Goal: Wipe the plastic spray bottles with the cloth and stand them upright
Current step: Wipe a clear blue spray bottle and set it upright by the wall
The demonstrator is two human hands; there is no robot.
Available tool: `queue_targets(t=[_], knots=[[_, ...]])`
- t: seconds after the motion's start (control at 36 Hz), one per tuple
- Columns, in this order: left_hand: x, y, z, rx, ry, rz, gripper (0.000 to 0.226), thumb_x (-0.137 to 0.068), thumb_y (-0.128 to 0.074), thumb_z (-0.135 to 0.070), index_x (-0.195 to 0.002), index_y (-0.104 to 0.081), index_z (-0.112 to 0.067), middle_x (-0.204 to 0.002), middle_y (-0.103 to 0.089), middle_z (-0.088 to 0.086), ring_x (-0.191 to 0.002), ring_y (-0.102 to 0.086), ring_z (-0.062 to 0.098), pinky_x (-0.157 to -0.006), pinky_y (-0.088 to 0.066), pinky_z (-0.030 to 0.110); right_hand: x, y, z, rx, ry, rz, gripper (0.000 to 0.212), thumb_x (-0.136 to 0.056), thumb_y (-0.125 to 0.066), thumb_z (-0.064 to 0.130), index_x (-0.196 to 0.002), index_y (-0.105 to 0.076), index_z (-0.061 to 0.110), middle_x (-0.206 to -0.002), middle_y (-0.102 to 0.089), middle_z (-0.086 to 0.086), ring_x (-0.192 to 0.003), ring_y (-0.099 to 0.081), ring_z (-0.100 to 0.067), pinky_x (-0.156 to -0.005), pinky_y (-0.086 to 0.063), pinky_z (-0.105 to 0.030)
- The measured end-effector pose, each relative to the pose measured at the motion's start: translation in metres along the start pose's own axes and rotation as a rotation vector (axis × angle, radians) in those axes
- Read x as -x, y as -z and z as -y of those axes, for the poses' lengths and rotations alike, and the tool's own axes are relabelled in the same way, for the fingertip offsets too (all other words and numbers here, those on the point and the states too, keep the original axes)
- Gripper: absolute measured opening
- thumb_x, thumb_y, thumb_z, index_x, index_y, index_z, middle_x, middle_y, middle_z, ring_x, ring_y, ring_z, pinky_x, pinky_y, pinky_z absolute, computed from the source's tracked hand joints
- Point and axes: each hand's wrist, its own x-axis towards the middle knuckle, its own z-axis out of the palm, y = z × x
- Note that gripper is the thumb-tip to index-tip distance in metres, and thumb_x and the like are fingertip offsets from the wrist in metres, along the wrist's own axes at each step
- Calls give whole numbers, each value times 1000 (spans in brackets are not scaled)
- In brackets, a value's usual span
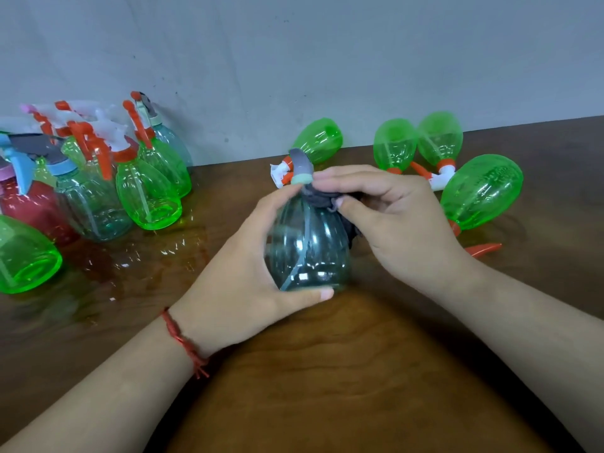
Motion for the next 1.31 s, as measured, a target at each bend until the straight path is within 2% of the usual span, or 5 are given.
queue_targets(t=[0.25,0.47,0.69,0.94,1.31], knots=[[-7,17,5,-67,116,-360,109,-67,-102,-27,-158,-41,-29,-138,-64,-17,-118,-64,-10,-96,-46,4,16,-17,7,309,219,194,36,-95,-66,-10,-112,-84,17,-123,-76,7,-120,-68,-13,-105,-54,-35],[-3,2,0,50,13,-169,111,-68,-104,-25,-160,-40,-26,-153,-57,-5,-138,-61,15,-115,-51,40,4,-6,-2,164,80,18,37,-97,-61,-14,-116,-80,11,-125,-75,0,-125,-68,-16,-110,-53,-38],[0,-7,-12,286,1,-33,108,-73,-93,-5,-160,-33,-22,-150,-60,-8,-136,-63,19,-109,-54,32,-5,4,-5,-441,-238,-18,32,-102,-58,-8,-114,-77,15,-120,-78,-5,-115,-71,-19,-104,-58,-42],[-1,-1,5,-203,-28,-73,116,-67,-101,-35,-161,-33,-34,-153,-52,-12,-137,-60,14,-117,-48,40,-1,-3,-11,-123,-89,72,38,-96,-61,-17,-111,-79,13,-124,-76,-2,-127,-66,-14,-109,-51,-28],[-5,7,11,6,90,-265,112,-67,-103,-25,-158,-39,-32,-142,-65,-13,-128,-67,8,-111,-54,41,8,-10,-11,48,48,132,36,-97,-59,-17,-113,-80,7,-126,-74,0,-126,-67,-20,-108,-54,-37]])
